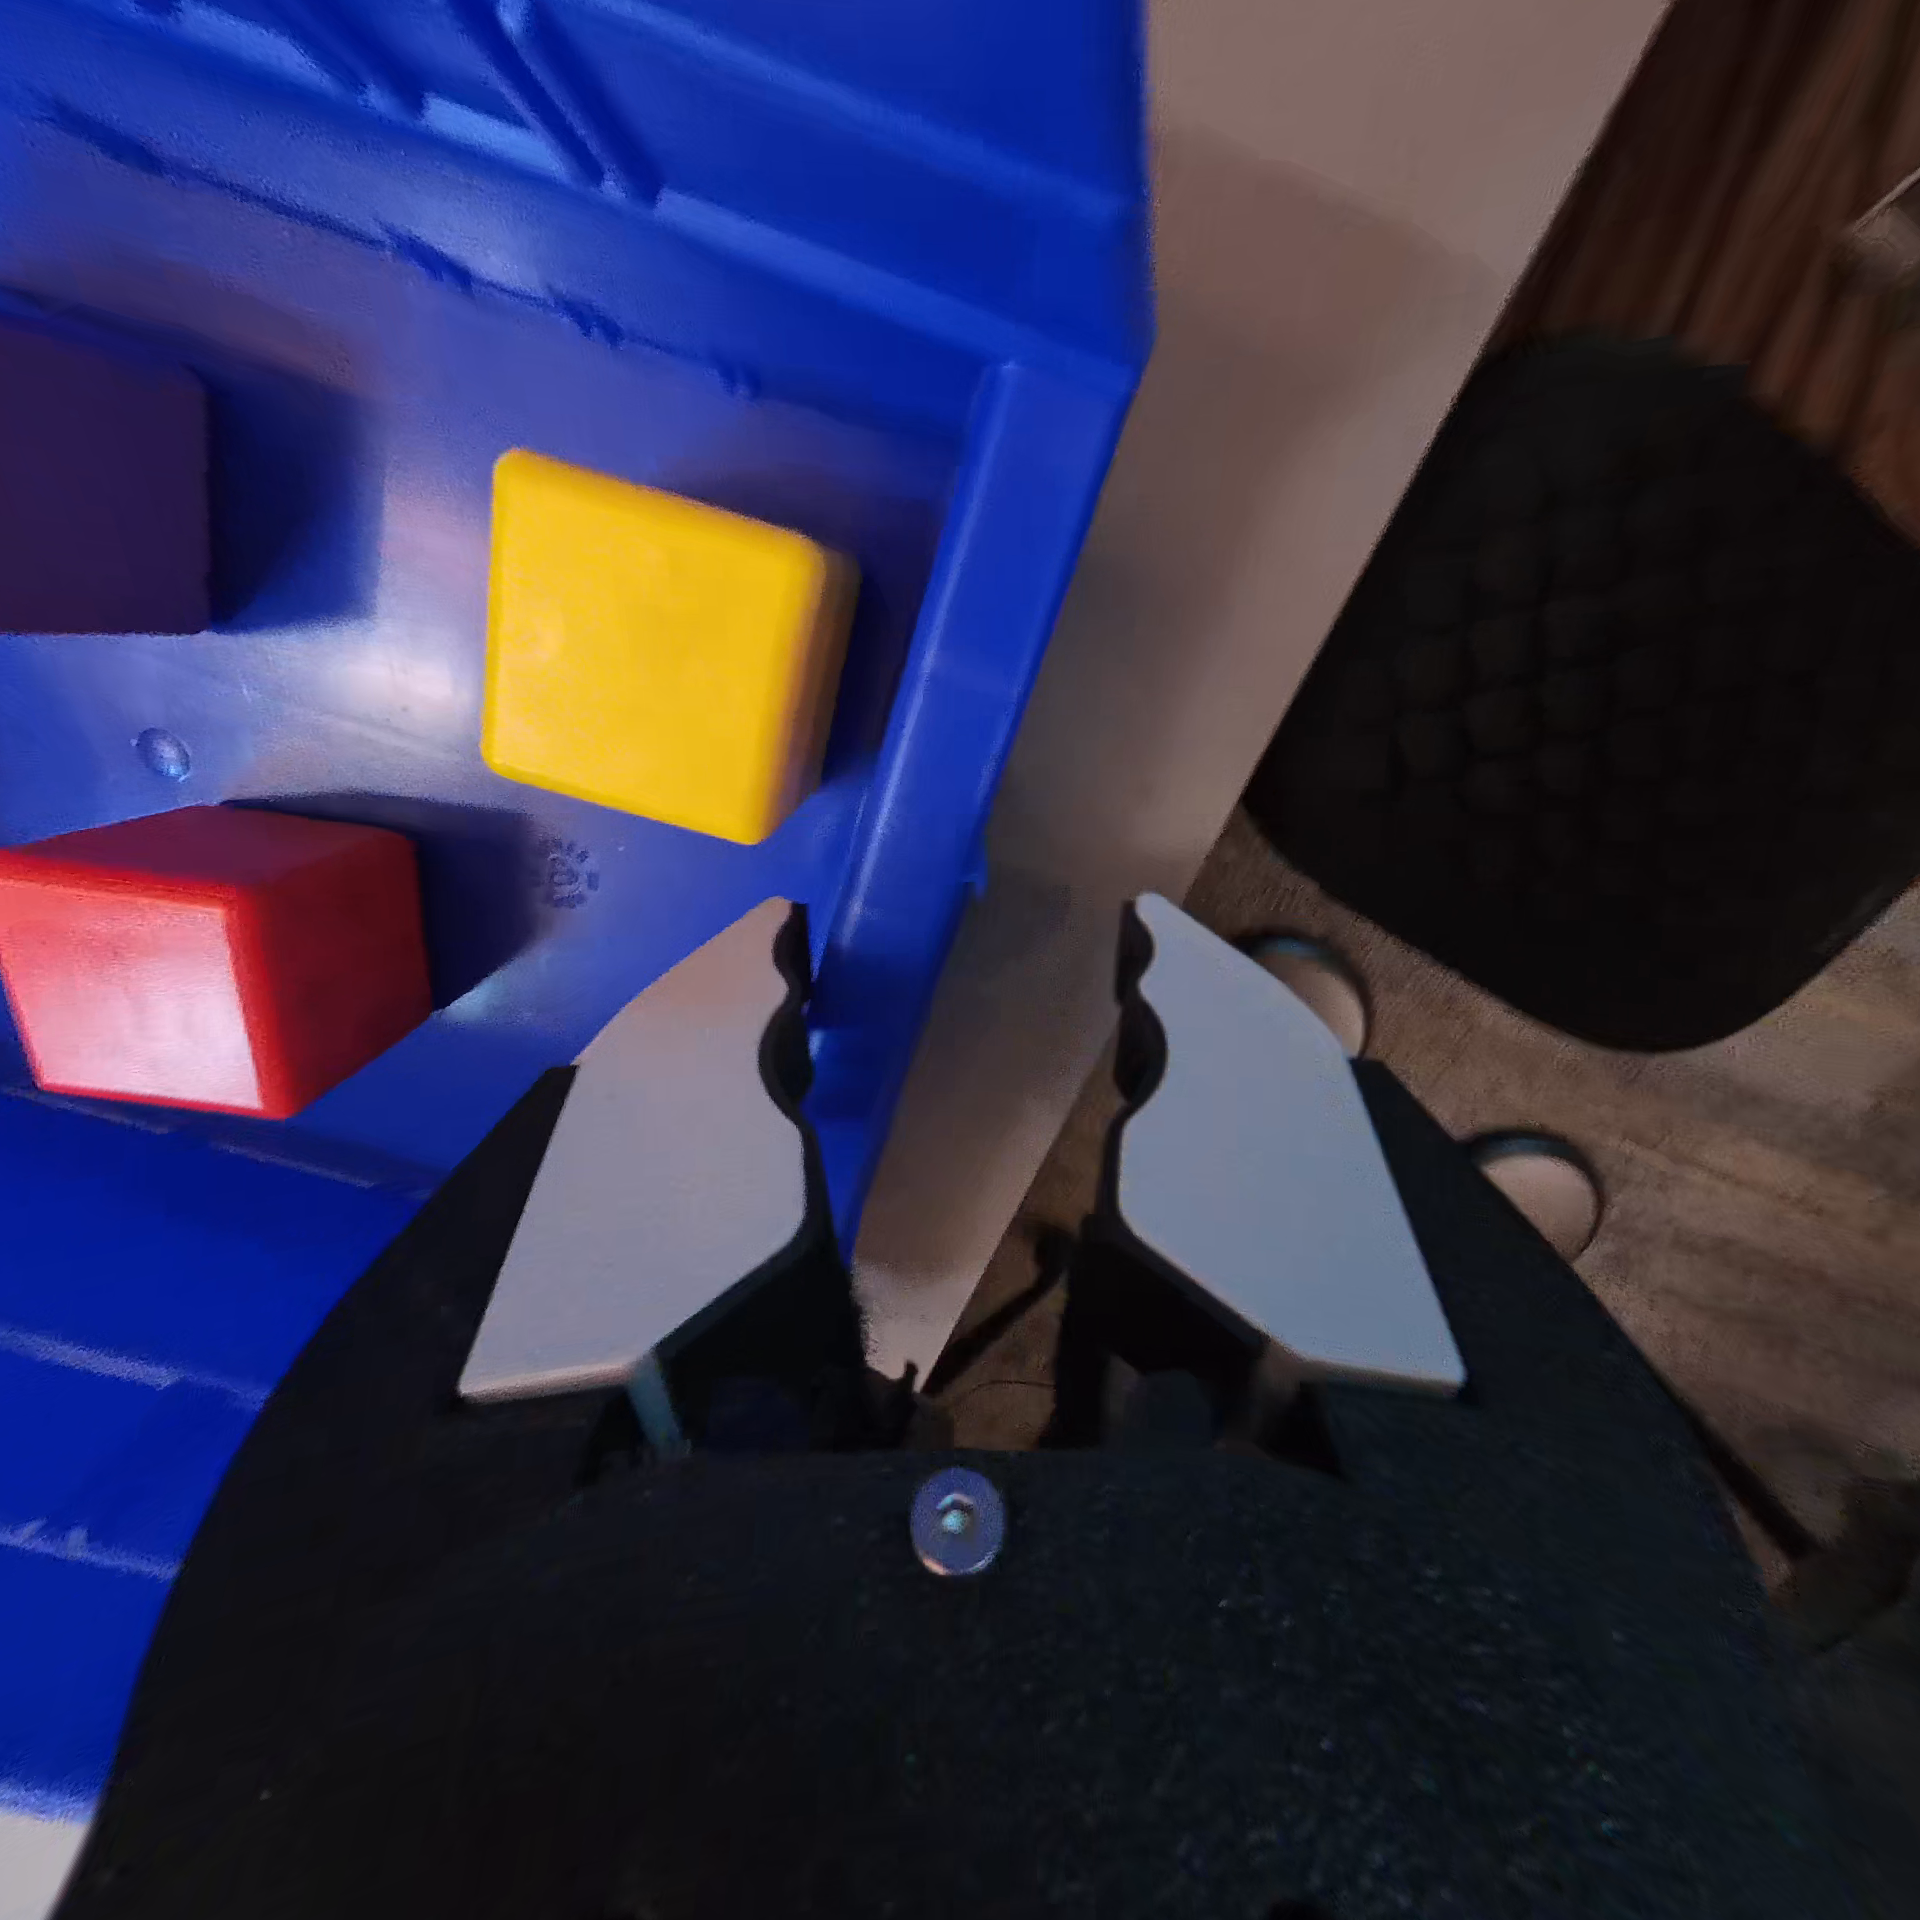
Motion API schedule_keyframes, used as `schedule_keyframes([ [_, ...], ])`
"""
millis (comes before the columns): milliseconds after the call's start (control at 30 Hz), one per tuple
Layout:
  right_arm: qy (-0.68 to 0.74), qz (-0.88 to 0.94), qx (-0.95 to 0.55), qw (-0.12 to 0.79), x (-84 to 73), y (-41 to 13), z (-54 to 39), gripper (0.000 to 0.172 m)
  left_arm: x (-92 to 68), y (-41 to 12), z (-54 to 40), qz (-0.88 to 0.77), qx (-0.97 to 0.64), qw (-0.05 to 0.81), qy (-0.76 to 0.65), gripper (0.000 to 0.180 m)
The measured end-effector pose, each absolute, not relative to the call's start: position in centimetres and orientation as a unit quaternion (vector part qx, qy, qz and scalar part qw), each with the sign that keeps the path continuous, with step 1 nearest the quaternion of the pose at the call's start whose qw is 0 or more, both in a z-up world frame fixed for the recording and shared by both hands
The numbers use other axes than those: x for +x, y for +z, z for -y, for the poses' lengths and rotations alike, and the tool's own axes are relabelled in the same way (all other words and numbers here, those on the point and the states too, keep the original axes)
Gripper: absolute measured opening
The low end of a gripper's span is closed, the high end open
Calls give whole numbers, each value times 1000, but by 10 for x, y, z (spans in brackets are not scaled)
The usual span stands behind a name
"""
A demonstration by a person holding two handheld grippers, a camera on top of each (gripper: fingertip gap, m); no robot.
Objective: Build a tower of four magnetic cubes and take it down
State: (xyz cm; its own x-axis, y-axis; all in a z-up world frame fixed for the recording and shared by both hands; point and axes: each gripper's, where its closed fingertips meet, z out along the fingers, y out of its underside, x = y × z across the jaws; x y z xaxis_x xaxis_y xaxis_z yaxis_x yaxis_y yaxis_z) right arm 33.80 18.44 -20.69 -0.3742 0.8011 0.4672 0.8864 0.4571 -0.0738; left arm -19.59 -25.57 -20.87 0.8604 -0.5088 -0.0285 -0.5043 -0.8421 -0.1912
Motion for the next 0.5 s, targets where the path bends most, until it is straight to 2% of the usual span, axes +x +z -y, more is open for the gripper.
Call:
schedule_keyframes([
  [67,-33,802,-540,255,332,-197,-175,80,-183,-196,250,-245,-954,165,-48,83],
  [100,7,787,-550,278,327,-189,-169,88,-175,-185,245,-248,-943,214,-64,87],
  [167,93,745,-575,324,317,-169,-158,105,-161,-156,232,-245,-905,339,-84,109],
  [233,186,696,-592,362,306,-147,-146,123,-152,-127,225,-230,-862,443,-91,140],
  [267,232,671,-589,385,300,-134,-140,131,-150,-110,220,-222,-832,501,-83,147],
  [333,314,620,-567,443,287,-105,-130,149,-142,-74,216,-205,-758,613,-85,146],
  [400,370,570,-540,497,277,-77,-124,148,-140,-43,215,-170,-693,695,-94,145],
  [500,420,532,-504,536,266,-48,-112,148,-143,-29,215,-138,-670,725,-81,146],
])
